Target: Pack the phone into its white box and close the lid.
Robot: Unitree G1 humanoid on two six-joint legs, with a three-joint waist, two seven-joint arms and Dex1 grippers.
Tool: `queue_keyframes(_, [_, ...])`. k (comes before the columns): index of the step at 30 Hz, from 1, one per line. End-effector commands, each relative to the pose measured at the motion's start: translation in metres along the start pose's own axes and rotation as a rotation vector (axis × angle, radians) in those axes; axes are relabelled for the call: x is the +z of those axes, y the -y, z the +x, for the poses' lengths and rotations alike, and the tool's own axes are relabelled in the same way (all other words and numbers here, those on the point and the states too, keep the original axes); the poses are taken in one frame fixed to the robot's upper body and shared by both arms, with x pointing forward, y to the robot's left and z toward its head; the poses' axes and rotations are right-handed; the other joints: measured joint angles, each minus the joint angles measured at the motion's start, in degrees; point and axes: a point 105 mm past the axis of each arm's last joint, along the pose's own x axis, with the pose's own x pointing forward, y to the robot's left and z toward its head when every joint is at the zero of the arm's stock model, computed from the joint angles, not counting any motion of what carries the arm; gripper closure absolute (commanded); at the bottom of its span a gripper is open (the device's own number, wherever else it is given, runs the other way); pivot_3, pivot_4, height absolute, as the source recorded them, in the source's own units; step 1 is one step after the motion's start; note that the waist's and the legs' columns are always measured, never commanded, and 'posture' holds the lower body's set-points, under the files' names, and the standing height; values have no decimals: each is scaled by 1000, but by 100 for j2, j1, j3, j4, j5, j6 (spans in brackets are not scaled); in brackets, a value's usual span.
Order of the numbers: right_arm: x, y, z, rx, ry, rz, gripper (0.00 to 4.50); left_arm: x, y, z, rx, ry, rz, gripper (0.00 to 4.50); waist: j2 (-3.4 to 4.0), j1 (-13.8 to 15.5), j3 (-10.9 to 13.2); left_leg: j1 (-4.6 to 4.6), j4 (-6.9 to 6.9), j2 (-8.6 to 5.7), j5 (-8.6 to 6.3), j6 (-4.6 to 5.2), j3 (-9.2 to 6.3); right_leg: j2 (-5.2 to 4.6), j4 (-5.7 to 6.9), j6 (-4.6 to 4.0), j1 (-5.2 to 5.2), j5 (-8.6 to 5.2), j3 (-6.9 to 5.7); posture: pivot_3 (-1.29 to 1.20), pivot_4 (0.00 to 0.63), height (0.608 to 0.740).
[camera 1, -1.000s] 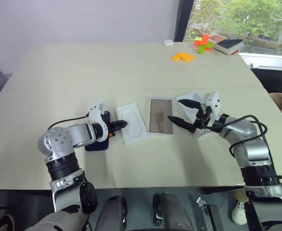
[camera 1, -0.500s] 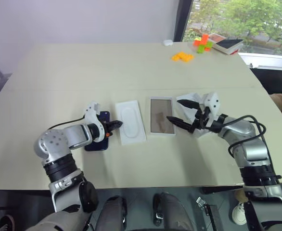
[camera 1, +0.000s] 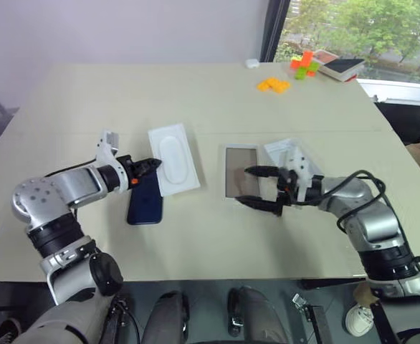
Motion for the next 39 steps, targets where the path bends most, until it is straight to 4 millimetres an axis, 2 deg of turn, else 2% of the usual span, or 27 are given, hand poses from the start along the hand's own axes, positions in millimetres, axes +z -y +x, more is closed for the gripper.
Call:
queue_keyframes(1, [1,-2,7,2,-76,-84,0,19,15,-1,-36,59,61,4477,0,0,0,0,0,0,1,-1,0,0,0,0,0,0,0,0,150,740])
queue_keyframes(3, [-7,-2,8,3,-122,-99,0,22,19,1,-54,69,65,4477,0,-1,0,0,-1,0,1,-1,-1,1,0,0,0,0,-1,0,150,740])
queue_keyframes(6, [-16,-4,9,15,-150,-99,859,25,25,3,-57,89,100,4500,0,1,0,-2,-1,0,1,-2,1,0,-3,0,-1,0,-1,0,150,740])
queue_keyframes(10, [-28,-5,9,20,-200,-139,2985,23,27,7,-66,85,106,4500,0,2,0,-3,-1,0,1,-2,2,-2,-7,1,-1,0,-1,0,150,740])
queue_keyframes(13, [-27,-4,11,17,-188,-144,4445,24,31,9,-78,75,111,4500,0,1,0,-3,-1,0,1,-2,2,-2,-6,1,-1,0,-1,0,150,740])
queue_keyframes(17, [-28,-9,13,45,-203,-187,4445,24,40,15,-97,50,123,4500,-1,4,0,-3,-1,1,2,-4,1,-1,-5,1,-1,0,-3,0,150,740])
queue_keyframes(22, [-13,-27,17,127,-109,-183,4445,23,50,20,-132,26,121,4500,-1,2,1,-3,-2,0,2,-4,1,-1,-6,2,-1,0,-3,0,150,740])
queue_keyframes(27, [-5,-42,24,185,-65,-238,4445,9,63,33,-176,-34,132,4500,-1,-1,1,-3,-1,0,3,-5,1,-1,-6,3,-1,0,-3,0,150,740])
queue_keyframes(30, [-8,-45,30,196,-78,-273,4445,-4,69,39,-212,-81,111,4500,-1,-1,0,-3,-1,0,3,-6,1,-1,-5,3,-1,1,-3,0,150,740])
queue_keyframes(32, [-11,-47,35,206,-86,-278,4445,-14,68,45,-217,-116,71,4500,-1,-1,0,-3,-1,0,3,-7,0,0,-5,3,-1,0,-3,0,150,740])
queue_keyframes(36, [-11,-49,40,209,-82,-275,4445,-21,66,48,-204,-133,52,4500,-2,-8,1,-3,-1,0,3,-7,1,0,-6,3,-1,0,-3,0,150,740])
queue_keyframes(39, [-9,-48,44,193,-71,-290,3587,-23,64,49,-194,-139,39,4500,-2,-5,1,-2,-1,0,5,-9,0,1,-4,3,-1,1,-3,0,150,740])
